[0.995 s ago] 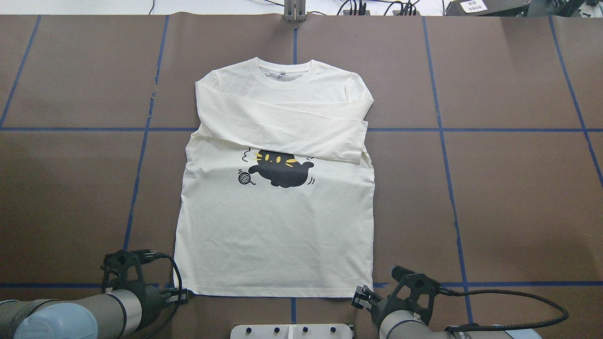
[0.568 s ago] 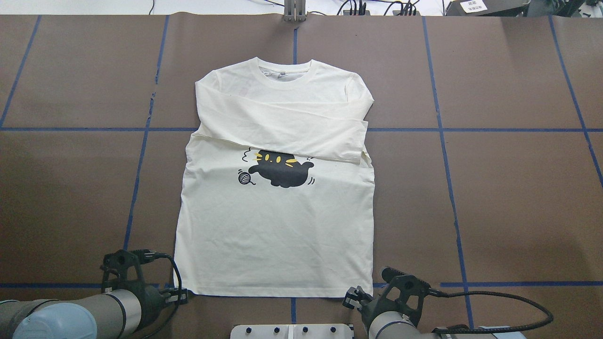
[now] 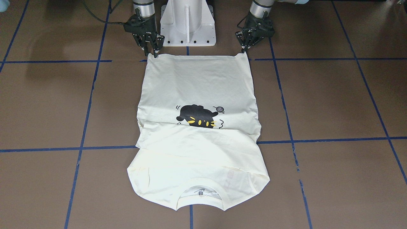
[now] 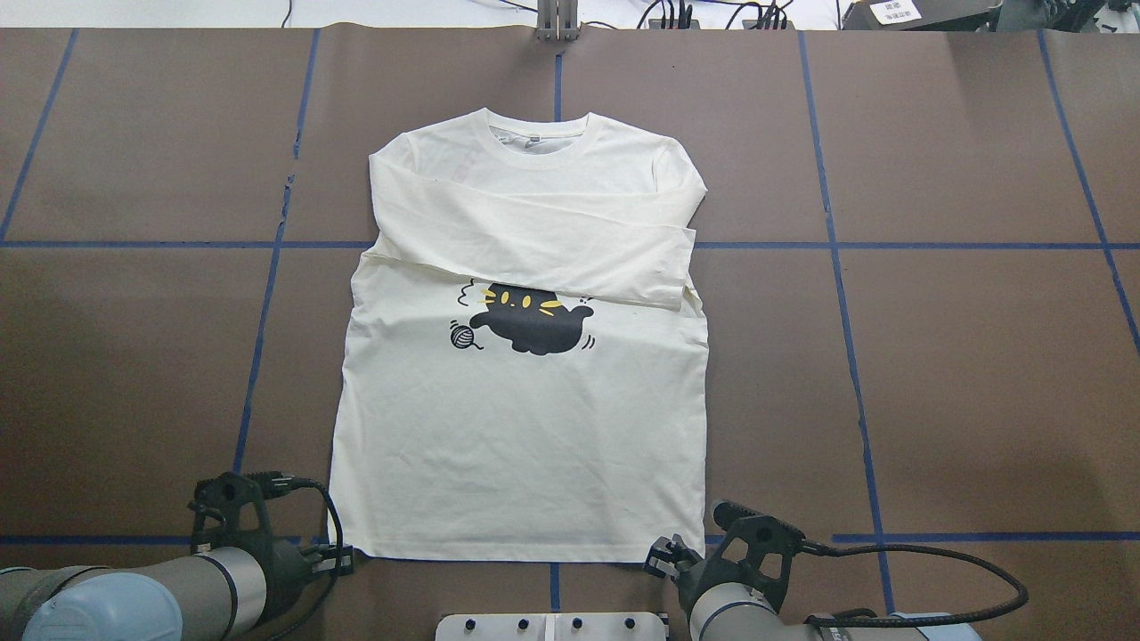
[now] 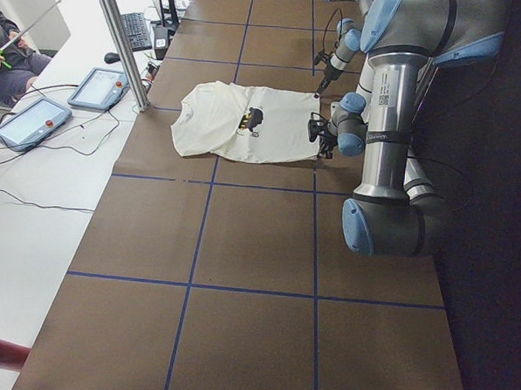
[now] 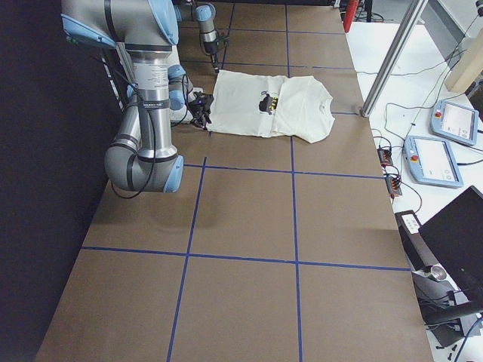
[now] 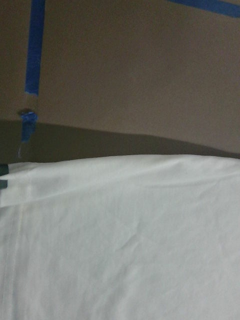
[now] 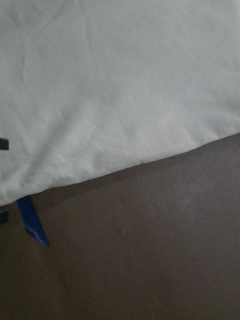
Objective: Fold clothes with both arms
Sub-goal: 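Lower both grippers and grasp the two hem corners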
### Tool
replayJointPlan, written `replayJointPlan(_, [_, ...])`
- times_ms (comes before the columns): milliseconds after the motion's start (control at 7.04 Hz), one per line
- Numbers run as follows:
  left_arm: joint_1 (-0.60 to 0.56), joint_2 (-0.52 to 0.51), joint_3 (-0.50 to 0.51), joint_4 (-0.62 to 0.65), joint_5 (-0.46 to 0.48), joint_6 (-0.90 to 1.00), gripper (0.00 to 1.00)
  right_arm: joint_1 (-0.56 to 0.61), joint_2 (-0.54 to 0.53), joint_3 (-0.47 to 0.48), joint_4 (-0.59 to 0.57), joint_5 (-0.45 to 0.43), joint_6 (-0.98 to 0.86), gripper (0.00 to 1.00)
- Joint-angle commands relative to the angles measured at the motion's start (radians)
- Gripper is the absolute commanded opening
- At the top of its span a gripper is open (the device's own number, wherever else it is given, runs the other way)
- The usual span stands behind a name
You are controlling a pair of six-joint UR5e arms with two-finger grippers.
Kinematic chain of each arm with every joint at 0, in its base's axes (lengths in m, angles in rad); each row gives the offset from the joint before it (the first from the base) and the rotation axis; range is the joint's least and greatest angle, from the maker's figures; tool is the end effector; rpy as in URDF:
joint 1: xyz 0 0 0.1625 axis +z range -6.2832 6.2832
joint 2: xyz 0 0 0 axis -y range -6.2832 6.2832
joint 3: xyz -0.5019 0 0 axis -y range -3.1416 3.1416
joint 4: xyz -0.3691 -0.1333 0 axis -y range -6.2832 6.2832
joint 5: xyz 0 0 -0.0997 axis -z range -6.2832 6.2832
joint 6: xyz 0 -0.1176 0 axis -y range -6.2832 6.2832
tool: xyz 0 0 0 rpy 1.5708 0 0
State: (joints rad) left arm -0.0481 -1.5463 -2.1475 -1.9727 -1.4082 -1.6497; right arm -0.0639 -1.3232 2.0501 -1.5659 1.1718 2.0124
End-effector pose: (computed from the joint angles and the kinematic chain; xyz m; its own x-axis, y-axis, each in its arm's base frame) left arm 0.4464 -0.1740 0.4564 0.5617 -0.1049 -0.8206 0.2243 0.9741 0.0290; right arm -0.5557 -0.1438 0.4178 0.5857 0.3571 0.7276 -0.4983 0.8666 -0.0243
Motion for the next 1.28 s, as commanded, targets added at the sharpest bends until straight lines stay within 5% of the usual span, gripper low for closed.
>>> replayJointPlan(0, [-0.001,0.000,0.000,0.000,0.000,0.001,0.00,0.006,-0.001,-0.002,0.000,0.000,-0.001,0.39])
replayJointPlan(142, [-0.001,0.000,-0.002,0.000,0.000,0.001,0.00,0.007,0.001,-0.002,-0.002,0.000,-0.001,0.10])
replayJointPlan(284, [-0.001,0.000,-0.003,0.000,0.000,0.001,0.00,0.009,-0.001,-0.002,-0.005,0.000,-0.001,0.00])
replayJointPlan(710, [-0.013,0.011,-0.062,0.006,-0.002,0.008,0.00,0.051,-0.008,0.046,-0.016,0.015,-0.015,0.00])
replayJointPlan(1137, [-0.045,-0.069,-0.464,0.439,-0.216,0.059,0.00,0.040,-0.002,0.487,-0.419,0.126,-0.058,0.00])
